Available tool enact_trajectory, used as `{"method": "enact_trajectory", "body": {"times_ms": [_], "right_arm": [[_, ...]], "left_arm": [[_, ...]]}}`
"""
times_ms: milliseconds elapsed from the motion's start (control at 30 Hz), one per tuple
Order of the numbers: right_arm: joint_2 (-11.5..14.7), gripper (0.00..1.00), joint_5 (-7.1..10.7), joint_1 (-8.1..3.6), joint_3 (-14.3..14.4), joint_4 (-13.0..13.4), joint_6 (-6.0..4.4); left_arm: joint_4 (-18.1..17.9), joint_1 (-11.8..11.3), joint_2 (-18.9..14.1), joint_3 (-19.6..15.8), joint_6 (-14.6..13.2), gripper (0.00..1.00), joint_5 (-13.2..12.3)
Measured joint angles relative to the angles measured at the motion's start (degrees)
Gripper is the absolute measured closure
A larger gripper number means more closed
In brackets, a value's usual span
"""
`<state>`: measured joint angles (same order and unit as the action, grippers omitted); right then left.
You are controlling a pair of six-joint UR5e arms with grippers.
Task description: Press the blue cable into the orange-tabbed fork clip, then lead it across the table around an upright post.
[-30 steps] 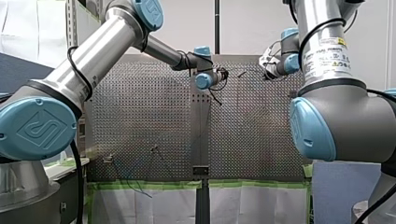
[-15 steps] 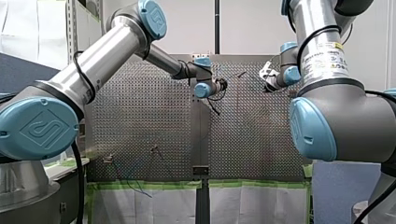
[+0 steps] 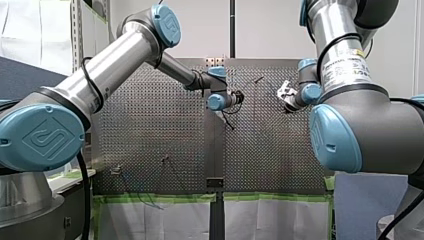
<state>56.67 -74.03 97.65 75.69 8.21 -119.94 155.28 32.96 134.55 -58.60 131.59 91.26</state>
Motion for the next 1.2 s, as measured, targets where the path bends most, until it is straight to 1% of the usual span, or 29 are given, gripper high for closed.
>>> {"method": "enact_trajectory", "body": {"times_ms": [67,100,133,167,200,267,300,367,400,467,500,533,600,633,867,1033,1200], "right_arm": [[-0.56,0.97,-0.3,0.03,0.31,0.06,0.34],[-0.79,0.97,-0.46,0.05,0.51,0.13,0.52],[-1.12,0.97,-0.69,0.07,0.84,0.34,0.74],[-1.39,0.97,-0.86,0.06,1.11,0.55,0.86],[-1.69,0.97,-1.0,0.06,1.35,0.77,0.96],[-2.52,0.97,-1.23,-0.03,1.79,1.18,1.21],[-2.93,0.97,-1.29,-0.07,1.95,1.3,1.36],[-3.86,0.97,-1.41,-0.21,2.25,1.45,1.79],[-4.22,0.97,-1.46,-0.28,2.39,1.5,2.01],[-4.92,0.97,-1.69,-0.42,2.81,1.85,2.44],[-5.18,0.97,-1.78,-0.5,2.99,2.09,2.57],[-5.56,0.97,-1.86,-0.62,3.2,2.42,2.7],[-6.18,0.97,-1.95,-0.83,3.42,2.81,2.9],[-6.66,0.97,-1.98,-0.97,3.51,2.97,3.1],[-10.23,0.97,-2.37,-1.71,3.64,3.27,4.57],[-12.33,0.97,-2.69,-2.06,3.65,3.95,4.84],[-13.53,0.97,-2.92,-2.2,3.64,4.59,4.87]], "left_arm": [[0.28,0.0,0.0,0.0,-0.07,0.45,0.21],[0.45,0.04,0.01,0.0,-0.12,0.45,0.51],[0.57,0.09,0.02,0.0,-0.16,0.35,0.81],[0.68,0.15,0.02,0.0,-0.2,0.31,1.15],[0.83,0.23,0.02,0.0,-0.25,0.31,1.67],[1.14,0.41,0.0,0.0,-0.47,0.22,2.57],[1.43,0.57,0.0,0.0,-0.82,0.22,3.27],[1.81,0.86,0.01,0.0,-1.62,0.16,4.34],[2.03,1.05,0.01,0.0,-2.19,0.16,4.93],[2.26,1.31,0.0,0.0,-2.79,0.09,5.5],[2.35,1.45,0.0,0.0,-3.02,0.09,5.77],[2.4,1.52,0.0,0.0,-3.13,0.05,5.94],[2.45,1.62,-0.02,0.0,-3.26,0.05,6.25],[2.45,1.65,-0.01,0.0,-3.3,0.02,6.39],[2.25,1.68,0.01,0.0,-3.57,0.02,6.91],[1.98,1.72,-0.01,0.0,-3.63,0.02,6.87],[1.68,1.76,0.01,0.0,-3.63,0.02,6.88]]}}
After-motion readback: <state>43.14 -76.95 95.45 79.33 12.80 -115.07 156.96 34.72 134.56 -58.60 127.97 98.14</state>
